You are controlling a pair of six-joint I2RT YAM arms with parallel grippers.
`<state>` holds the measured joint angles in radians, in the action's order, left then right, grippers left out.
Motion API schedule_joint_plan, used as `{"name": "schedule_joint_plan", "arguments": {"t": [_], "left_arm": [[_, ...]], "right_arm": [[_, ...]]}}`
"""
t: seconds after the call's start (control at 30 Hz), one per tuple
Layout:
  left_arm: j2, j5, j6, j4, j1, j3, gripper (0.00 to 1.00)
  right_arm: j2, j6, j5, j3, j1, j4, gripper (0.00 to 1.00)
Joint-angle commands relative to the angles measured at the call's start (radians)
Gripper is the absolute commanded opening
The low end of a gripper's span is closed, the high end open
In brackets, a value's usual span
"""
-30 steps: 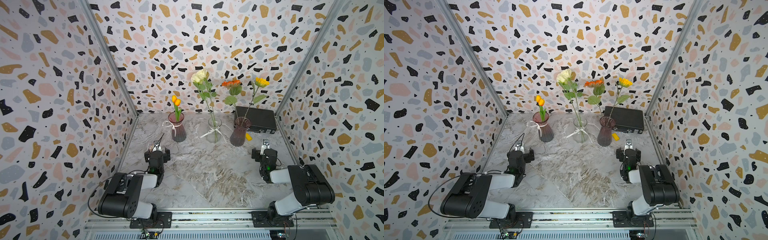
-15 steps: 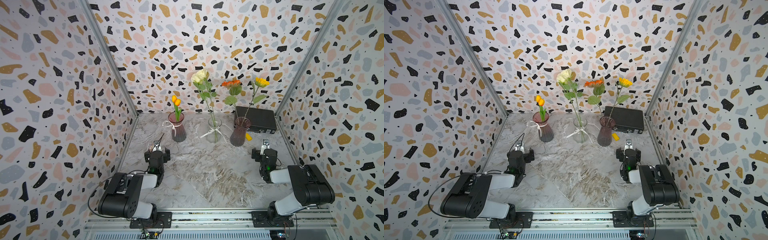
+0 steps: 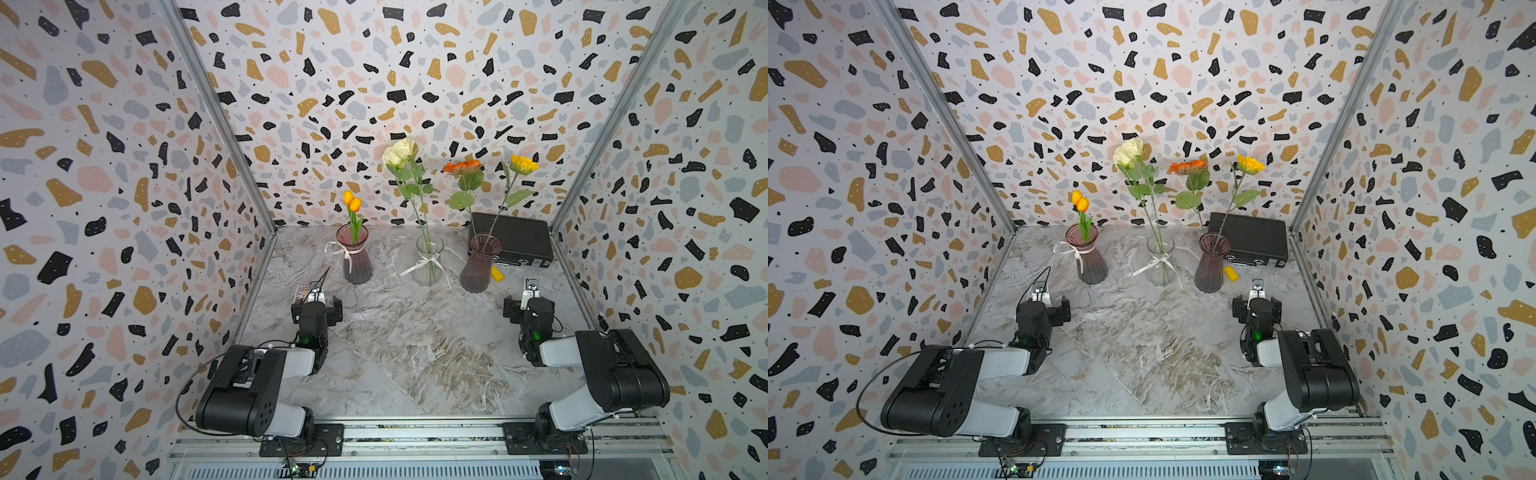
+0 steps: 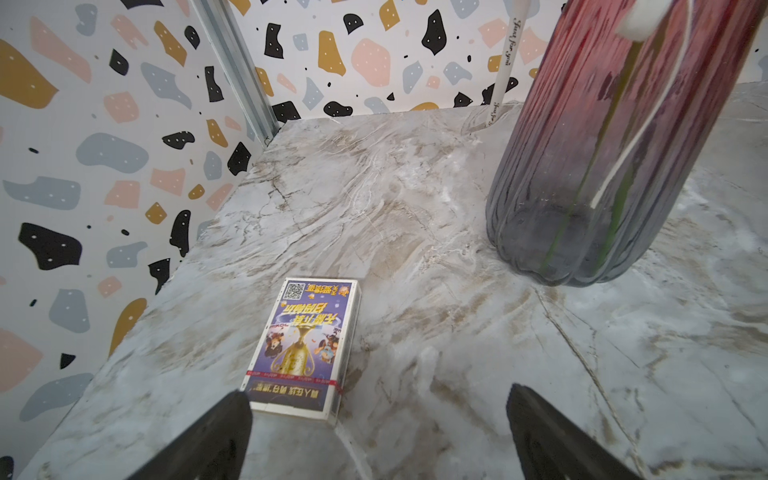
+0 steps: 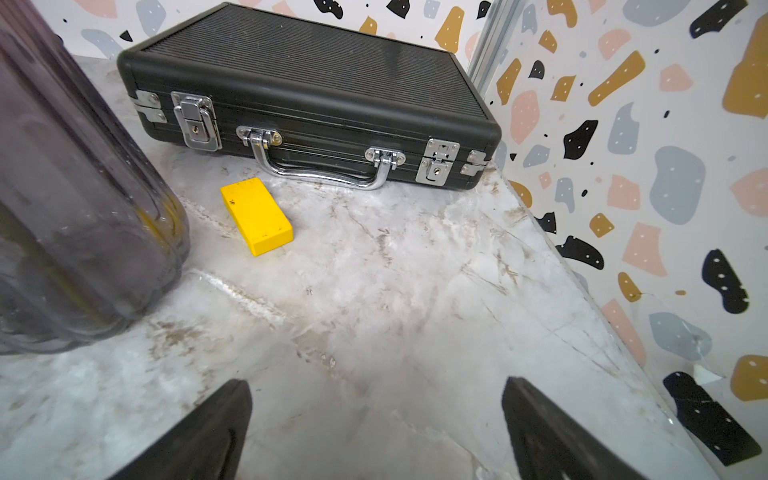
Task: Arrange the flowers in different vases according to their variety
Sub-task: Reset both arms
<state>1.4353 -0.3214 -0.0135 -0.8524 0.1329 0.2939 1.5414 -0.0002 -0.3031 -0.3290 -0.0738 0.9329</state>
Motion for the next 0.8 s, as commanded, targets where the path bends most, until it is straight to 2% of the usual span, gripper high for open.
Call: {"name": "schedule_joint_plan", "arguments": {"t": [0.0, 0.77], "left_arm": [[-0.004, 0.012, 0.008, -0.019, 0.0, 0.015, 1.0], [-0.006, 0.013, 0.009, -0.013, 0.001, 0.016, 1.0]], "right_arm": [[-0.024, 0.007, -0.002, -0.005, -0.001, -0.008, 1.0], [-0.024, 0.007, -0.002, -0.005, 0.0, -0.008, 1.0]]}}
